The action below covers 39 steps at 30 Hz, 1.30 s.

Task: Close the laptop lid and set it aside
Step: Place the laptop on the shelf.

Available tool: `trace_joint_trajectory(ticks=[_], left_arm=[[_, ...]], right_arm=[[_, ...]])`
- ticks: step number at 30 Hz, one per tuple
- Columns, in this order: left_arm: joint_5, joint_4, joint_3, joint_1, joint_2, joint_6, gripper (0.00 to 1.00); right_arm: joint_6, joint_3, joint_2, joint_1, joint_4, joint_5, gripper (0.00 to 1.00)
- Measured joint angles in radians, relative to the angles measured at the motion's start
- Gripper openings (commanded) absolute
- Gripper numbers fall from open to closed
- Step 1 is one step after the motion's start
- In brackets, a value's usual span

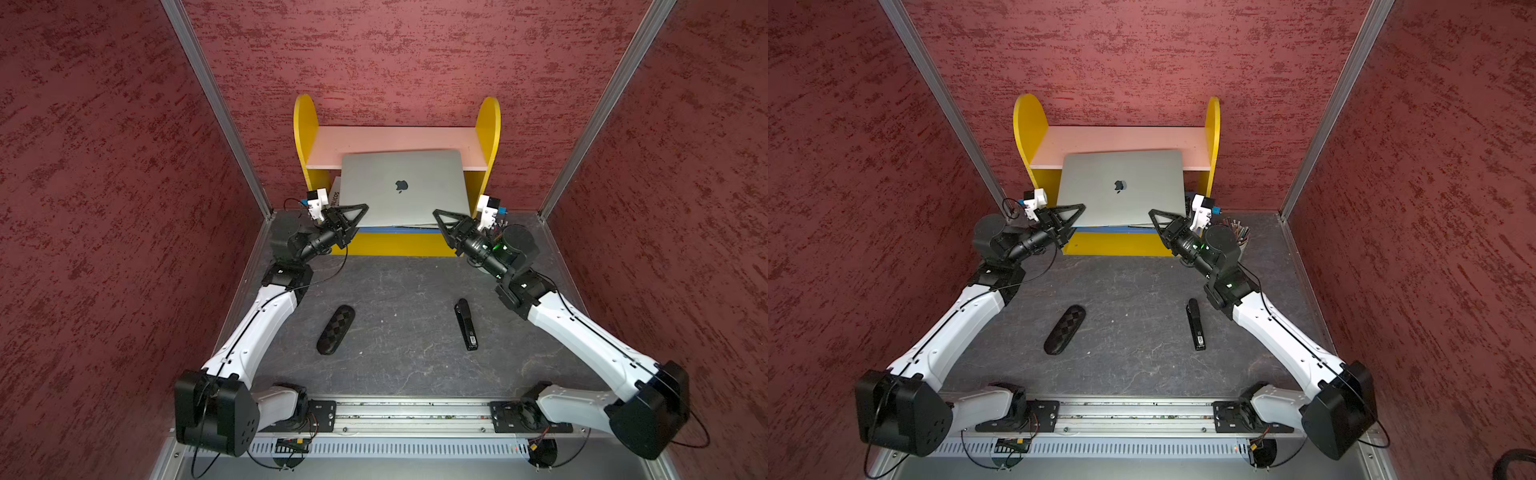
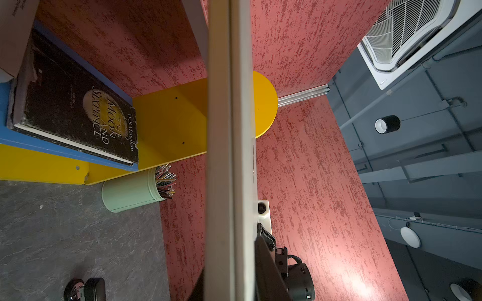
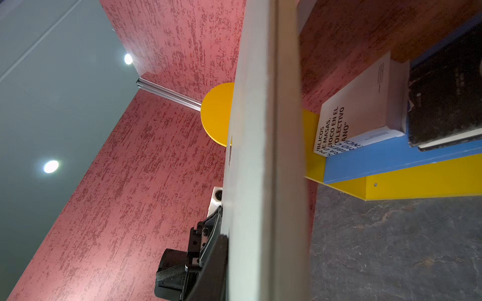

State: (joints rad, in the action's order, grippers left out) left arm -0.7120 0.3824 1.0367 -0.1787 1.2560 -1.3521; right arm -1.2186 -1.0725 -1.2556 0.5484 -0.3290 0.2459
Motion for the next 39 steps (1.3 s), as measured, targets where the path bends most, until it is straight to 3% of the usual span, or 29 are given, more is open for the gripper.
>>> trace_joint_trajectory(ticks=[15, 39], left_arm=[[-0.013, -0.011, 0.133, 0.019, 0.153, -0.005, 0.01], [-0.027, -0.099, 0.364, 0.035, 0.323, 0.006, 0.17]], right_arm=[[-0.045, -0.107, -0.142, -0.074, -0.018, 0.064, 0.17], [-0.075, -0.250, -0.296, -0.132, -0.057, 0.101, 0.25]])
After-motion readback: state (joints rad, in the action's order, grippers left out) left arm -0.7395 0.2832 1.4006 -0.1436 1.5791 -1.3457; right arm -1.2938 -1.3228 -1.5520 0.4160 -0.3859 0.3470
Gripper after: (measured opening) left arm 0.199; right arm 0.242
